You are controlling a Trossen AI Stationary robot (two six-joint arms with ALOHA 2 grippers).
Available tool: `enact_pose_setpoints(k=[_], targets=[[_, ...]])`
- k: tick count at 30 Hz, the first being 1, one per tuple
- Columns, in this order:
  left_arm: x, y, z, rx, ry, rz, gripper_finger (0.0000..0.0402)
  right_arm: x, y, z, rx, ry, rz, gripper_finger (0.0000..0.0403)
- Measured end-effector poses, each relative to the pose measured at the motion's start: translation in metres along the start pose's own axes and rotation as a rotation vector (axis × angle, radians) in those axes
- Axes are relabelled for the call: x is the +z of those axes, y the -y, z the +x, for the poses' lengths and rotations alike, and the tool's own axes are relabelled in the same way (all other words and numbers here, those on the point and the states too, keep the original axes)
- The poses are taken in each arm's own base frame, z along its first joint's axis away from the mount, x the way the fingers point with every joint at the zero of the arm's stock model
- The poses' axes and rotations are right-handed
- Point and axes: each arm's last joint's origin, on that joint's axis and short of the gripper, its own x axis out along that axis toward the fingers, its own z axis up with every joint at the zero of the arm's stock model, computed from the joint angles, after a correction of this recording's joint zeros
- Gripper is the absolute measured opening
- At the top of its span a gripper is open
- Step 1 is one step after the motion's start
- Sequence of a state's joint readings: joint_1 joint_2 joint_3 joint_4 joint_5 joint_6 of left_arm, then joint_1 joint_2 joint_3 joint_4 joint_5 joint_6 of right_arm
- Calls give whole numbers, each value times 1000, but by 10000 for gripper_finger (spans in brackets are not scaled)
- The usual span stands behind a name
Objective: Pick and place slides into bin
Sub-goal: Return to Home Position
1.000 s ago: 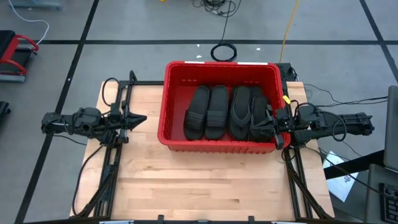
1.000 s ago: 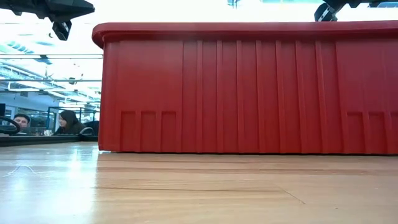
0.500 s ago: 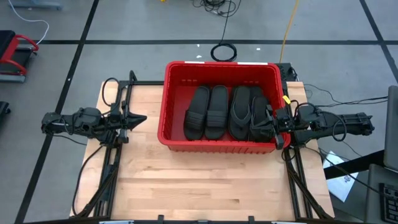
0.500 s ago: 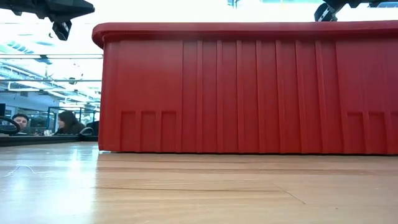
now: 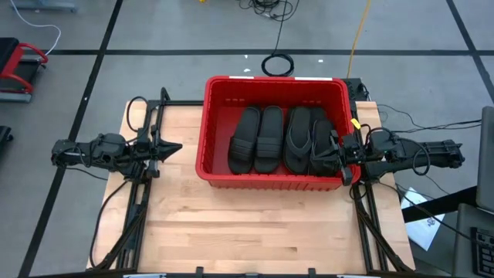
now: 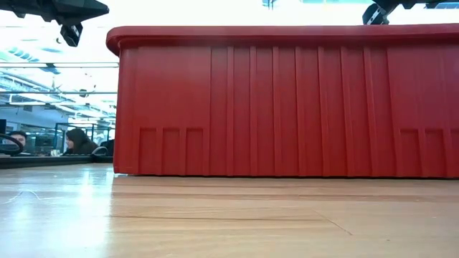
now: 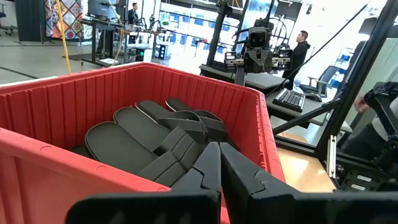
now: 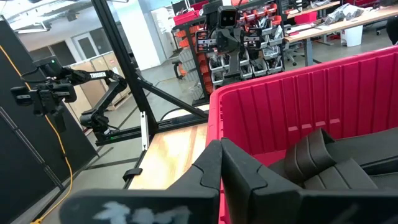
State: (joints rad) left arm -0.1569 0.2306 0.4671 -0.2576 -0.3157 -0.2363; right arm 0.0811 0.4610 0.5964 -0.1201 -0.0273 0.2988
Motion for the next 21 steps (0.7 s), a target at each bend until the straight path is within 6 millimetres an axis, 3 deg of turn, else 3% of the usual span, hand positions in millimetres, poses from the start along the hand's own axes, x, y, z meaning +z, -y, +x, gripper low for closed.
enact_pose_setpoints(k=[10,21], targets=[[0,0,0,0,0,0,20,0,0,0,0,0,0,0],[0,0,0,0,0,0,1,0,0,0,0,0,0,0]])
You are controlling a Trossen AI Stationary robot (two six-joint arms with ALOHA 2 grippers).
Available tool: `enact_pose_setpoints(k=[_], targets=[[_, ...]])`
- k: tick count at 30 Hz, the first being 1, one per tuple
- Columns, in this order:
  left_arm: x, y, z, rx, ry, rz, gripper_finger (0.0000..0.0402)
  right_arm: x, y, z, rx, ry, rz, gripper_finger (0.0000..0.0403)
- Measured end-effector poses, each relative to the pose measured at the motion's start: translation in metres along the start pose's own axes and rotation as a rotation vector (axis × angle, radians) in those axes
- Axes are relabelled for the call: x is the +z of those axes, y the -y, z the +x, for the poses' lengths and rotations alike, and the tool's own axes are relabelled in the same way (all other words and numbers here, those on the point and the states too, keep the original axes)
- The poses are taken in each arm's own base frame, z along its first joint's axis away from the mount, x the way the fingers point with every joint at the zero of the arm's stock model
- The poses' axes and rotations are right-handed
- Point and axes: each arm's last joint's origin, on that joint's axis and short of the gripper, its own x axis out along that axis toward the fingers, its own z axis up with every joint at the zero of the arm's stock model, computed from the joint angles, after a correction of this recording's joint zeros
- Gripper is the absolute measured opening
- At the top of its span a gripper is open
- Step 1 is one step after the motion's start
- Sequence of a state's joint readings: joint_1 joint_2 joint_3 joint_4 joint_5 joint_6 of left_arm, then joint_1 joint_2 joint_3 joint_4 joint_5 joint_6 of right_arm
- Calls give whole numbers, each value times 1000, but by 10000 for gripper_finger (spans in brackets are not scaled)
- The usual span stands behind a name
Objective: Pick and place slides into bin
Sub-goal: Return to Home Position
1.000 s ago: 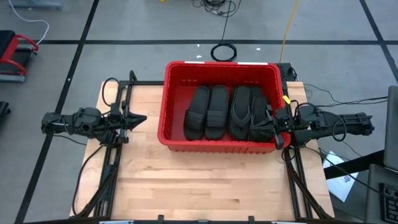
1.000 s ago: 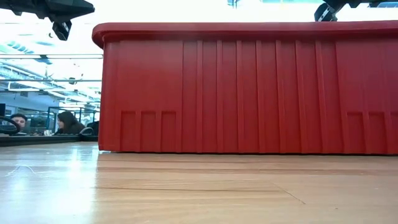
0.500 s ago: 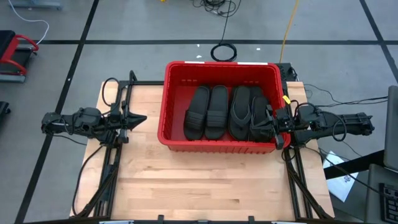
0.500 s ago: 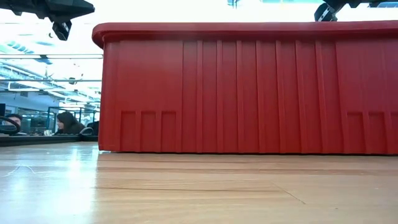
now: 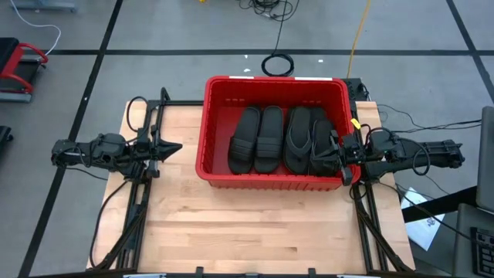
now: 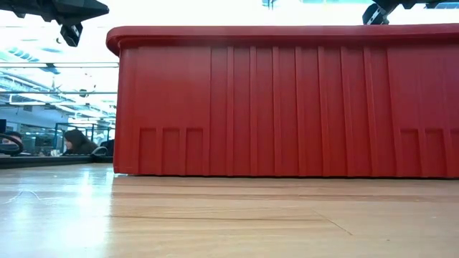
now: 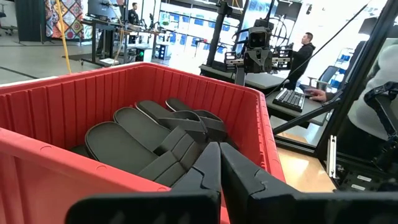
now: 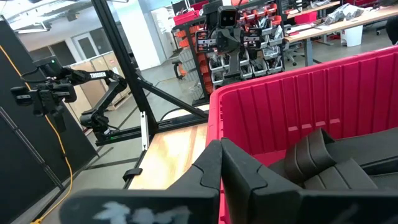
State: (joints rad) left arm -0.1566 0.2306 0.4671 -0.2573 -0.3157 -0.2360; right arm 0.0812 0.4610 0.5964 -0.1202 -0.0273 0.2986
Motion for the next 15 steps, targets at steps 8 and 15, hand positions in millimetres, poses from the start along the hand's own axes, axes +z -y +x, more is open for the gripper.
enact_pose_setpoints(k=[8,15], targets=[[0,0,0,0,0,0,20,0,0,0,0,0,0,0],[0,0,0,0,0,0,11,0,0,0,0,0,0,0]])
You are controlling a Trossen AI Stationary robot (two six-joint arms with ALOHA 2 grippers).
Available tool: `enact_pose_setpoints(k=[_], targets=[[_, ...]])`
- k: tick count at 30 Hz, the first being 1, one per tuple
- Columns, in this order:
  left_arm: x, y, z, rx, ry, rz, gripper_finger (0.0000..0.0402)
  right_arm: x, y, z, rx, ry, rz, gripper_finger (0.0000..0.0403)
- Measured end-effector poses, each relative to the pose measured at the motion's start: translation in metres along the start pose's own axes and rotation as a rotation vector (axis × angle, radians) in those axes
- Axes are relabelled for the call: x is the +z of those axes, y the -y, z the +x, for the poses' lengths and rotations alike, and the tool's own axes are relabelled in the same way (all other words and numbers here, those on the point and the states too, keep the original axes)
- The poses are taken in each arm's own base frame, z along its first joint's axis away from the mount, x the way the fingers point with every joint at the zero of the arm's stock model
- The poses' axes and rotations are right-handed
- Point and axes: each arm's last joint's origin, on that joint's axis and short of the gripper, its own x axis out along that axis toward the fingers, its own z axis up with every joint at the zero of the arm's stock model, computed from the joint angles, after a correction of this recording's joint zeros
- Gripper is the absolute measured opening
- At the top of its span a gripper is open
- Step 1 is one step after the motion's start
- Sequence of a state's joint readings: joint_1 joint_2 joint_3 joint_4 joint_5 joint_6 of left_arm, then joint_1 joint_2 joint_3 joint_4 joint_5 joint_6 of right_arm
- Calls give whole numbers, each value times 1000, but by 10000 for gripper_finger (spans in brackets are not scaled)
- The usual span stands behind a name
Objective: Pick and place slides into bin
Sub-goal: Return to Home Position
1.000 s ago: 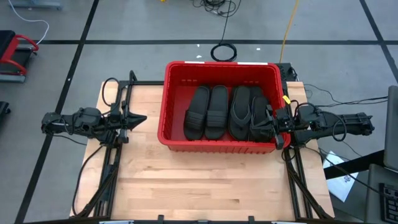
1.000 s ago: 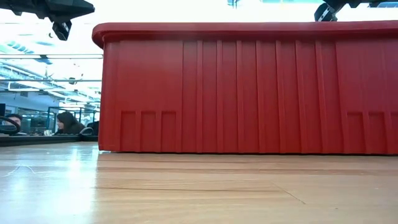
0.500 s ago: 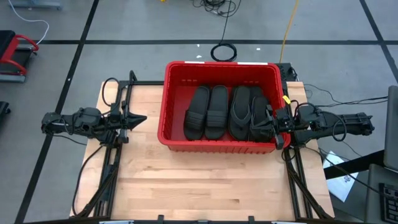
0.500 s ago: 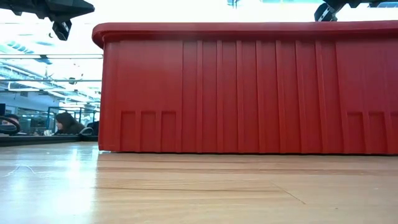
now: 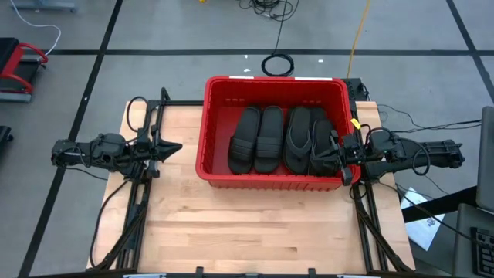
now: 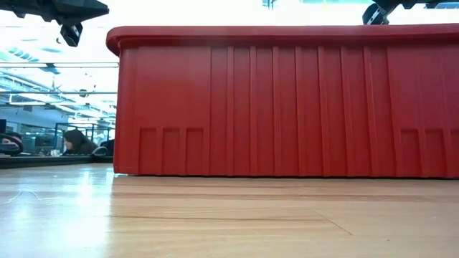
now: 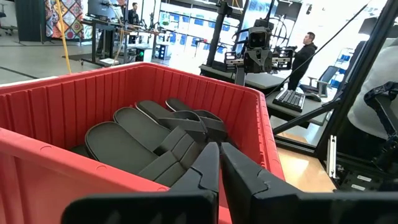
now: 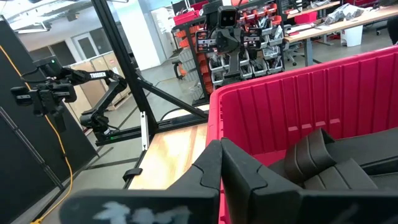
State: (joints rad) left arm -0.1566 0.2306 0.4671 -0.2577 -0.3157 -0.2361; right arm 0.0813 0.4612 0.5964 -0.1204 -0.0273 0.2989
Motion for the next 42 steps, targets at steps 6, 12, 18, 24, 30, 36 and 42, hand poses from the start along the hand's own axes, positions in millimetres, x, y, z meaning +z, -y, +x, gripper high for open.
enact_pose_setpoints(k=[6,12,18,24,30,36,42], targets=[[0,0,0,0,0,0,2,0,0,0,0,0,0,0],[0,0,0,0,0,0,18,0,0,0,0,0,0,0],[0,0,0,0,0,0,17,0,0,0,0,0,0,0],[0,0,0,0,0,0,3,0,0,0,0,0,0,0],[0,0,0,0,0,0,11,0,0,0,0,0,0,0],[0,0,0,0,0,0,20,0,0,0,0,0,0,0],[0,0,0,0,0,0,9,0,0,0,0,0,0,0]])
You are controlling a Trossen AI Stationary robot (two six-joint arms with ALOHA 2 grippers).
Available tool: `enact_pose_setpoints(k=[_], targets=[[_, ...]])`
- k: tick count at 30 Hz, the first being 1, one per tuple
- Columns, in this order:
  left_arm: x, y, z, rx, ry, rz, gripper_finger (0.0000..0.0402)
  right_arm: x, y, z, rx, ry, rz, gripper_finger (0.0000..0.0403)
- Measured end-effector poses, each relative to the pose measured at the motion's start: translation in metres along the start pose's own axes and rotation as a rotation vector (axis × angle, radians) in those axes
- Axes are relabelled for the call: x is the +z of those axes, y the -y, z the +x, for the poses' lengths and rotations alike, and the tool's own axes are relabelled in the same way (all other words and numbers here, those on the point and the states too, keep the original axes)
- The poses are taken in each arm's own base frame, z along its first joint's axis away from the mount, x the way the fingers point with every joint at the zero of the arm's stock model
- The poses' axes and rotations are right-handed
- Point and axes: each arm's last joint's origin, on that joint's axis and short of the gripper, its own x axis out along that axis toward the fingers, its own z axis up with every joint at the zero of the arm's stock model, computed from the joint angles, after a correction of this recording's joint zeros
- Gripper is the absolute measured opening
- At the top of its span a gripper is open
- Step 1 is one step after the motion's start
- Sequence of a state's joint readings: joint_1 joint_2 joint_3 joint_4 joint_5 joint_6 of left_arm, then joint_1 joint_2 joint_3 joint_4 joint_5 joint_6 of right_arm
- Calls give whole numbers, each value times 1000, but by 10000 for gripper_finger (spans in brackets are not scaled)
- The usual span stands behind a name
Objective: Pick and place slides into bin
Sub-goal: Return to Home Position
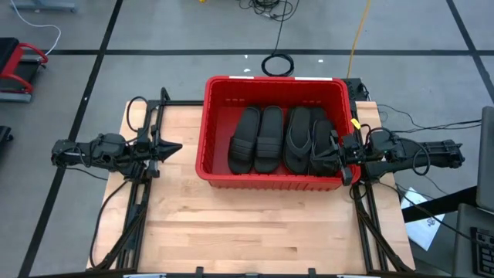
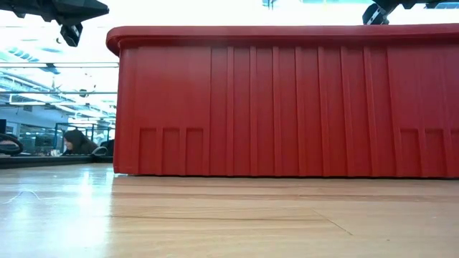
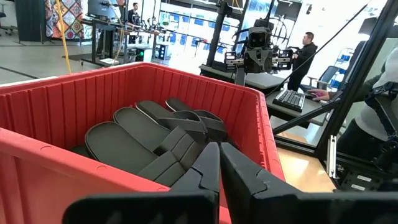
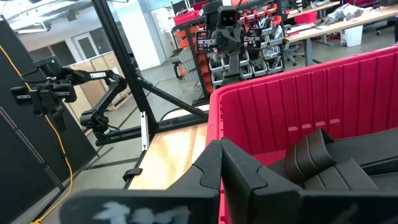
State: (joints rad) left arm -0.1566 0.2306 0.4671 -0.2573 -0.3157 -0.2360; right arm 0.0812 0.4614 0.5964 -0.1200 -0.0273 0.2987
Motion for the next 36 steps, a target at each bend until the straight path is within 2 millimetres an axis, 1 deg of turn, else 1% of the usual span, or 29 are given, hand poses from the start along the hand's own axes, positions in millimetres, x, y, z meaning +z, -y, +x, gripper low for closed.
enact_pose_setpoints(k=[4,13,23,31,36], targets=[[0,0,0,0,0,0,1,0,0,0,0,0,0,0],[0,0,0,0,0,0,20,0,0,0,0,0,0,0],[0,0,0,0,0,0,2,0,0,0,0,0,0,0],[0,0,0,0,0,0,24,0,0,0,0,0,0,0],[0,0,0,0,0,0,24,0,0,0,0,1,0,0]])
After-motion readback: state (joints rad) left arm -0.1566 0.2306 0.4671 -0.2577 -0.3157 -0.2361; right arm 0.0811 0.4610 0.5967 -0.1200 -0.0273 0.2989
